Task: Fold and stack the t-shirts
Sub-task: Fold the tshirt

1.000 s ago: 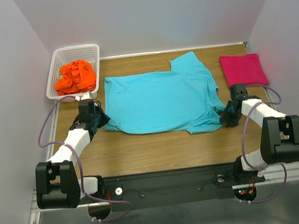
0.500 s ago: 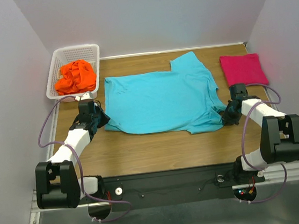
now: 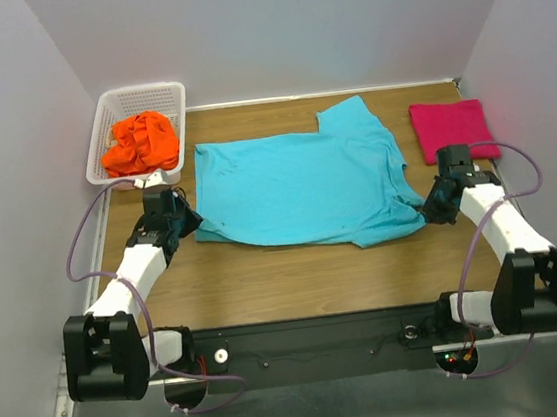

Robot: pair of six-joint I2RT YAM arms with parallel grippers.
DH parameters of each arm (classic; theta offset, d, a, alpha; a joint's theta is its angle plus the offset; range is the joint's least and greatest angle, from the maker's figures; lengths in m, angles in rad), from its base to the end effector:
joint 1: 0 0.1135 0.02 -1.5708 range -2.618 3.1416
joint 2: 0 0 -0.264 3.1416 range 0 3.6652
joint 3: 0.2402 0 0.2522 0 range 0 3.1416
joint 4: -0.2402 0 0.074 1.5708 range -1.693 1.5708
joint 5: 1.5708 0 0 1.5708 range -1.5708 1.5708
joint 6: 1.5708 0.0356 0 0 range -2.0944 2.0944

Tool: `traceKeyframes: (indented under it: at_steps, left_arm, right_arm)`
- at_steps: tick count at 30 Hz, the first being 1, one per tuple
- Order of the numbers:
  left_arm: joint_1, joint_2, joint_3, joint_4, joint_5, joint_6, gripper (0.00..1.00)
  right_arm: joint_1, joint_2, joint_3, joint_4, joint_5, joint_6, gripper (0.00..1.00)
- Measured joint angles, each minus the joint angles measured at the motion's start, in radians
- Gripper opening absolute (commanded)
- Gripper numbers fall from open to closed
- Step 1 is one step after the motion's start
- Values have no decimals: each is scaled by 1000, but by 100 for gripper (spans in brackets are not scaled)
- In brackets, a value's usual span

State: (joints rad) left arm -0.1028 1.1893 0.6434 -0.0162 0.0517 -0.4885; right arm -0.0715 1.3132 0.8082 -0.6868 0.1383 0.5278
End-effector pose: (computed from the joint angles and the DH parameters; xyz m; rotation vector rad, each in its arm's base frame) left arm 0.2534 -0.0280 0.2242 -0.3835 2.1245 -0.4005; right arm 0.2356 -0.0218 0.2013 0.8439 2.6082 -0.0660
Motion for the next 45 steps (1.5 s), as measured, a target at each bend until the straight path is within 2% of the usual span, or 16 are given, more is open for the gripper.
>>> traceKeyframes:
  at_steps: [5,11,21,27,34,39,45]
  left_arm:
    - [0,-37,0,-33,-12,-21,0]
    - [0,-61,-2,-69,-25,-41,0]
    - [0,-114,-3,-138,-25,-43,0]
    - [0,-141,-14,-164,-17,-43,0]
    - [0,-155,-15,-185,-18,-43,0]
    - [0,-172,-15,-206,-42,-41,0]
    - [0,-169,-15,-204,-62,-31,0]
  right_arm:
    - [0,-195,86,-171,6,0,1]
    - [0,-374,105,-360,-23,16,1]
    - [0,-518,152,-586,-122,53,0]
    - [0,-589,186,-631,-222,72,1]
    - [0,-580,186,-659,-222,71,1]
    - [0,-467,266,-651,-150,29,0]
    - [0,-344,291,-556,-121,-29,1]
